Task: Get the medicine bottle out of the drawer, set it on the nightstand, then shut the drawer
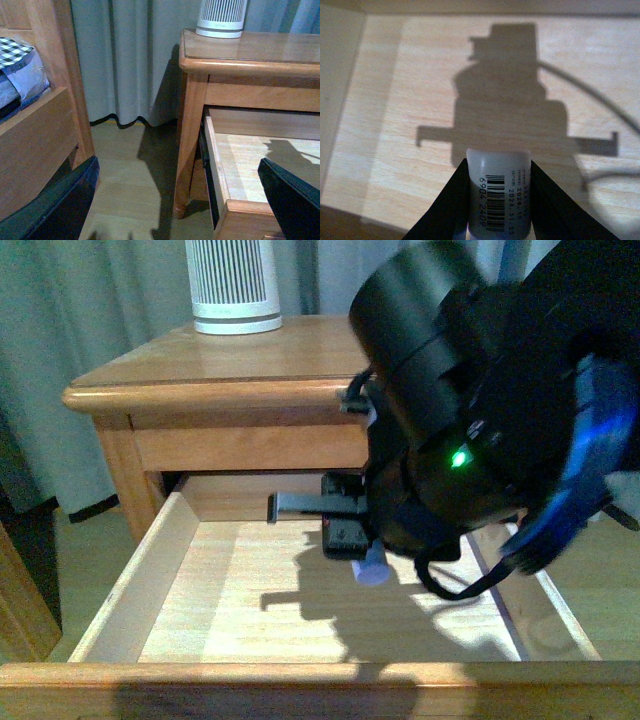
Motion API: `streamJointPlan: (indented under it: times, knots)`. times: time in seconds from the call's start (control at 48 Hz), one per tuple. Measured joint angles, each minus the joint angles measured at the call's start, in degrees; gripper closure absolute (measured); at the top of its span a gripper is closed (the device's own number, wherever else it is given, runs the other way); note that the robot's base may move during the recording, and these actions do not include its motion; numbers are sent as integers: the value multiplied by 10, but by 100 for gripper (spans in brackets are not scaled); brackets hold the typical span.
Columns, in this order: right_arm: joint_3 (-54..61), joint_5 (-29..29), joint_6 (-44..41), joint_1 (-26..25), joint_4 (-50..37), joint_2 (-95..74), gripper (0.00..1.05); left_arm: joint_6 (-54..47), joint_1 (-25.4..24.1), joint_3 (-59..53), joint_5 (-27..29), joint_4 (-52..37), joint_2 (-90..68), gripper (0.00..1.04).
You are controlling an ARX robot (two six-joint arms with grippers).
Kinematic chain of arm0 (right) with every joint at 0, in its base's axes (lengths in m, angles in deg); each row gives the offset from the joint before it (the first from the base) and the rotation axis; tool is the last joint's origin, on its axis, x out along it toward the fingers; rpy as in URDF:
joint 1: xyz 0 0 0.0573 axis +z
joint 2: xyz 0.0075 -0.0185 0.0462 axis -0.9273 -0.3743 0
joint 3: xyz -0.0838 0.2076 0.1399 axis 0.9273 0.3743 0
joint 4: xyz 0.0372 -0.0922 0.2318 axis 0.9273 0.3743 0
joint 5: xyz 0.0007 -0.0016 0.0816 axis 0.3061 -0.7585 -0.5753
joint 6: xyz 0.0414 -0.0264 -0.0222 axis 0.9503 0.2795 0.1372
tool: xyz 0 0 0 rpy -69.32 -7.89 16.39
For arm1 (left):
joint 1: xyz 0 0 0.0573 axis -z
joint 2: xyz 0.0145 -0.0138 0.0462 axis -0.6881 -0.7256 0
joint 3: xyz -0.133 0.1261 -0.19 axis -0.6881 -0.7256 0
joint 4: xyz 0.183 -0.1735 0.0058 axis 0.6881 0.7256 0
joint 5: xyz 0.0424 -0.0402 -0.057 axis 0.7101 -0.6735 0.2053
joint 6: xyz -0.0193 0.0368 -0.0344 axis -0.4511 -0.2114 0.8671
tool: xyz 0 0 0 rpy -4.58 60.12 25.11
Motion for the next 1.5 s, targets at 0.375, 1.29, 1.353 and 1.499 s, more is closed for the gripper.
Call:
streamJointPlan:
  times: [0.375, 1.29, 1.353, 1.499]
  knots:
    - [-44, -11, -111, -42, 16, 185, 75, 0, 0, 0, 0, 0, 0, 6]
    - [-557, 78, -210, -82, 166, -203, 74, 0, 0, 0, 0, 0, 0, 6]
    - [-557, 75, -209, -81, 158, -203, 59, 0, 0, 0, 0, 0, 0, 6]
    - [-514, 64, -210, -79, 115, -177, 30, 0, 0, 0, 0, 0, 0, 6]
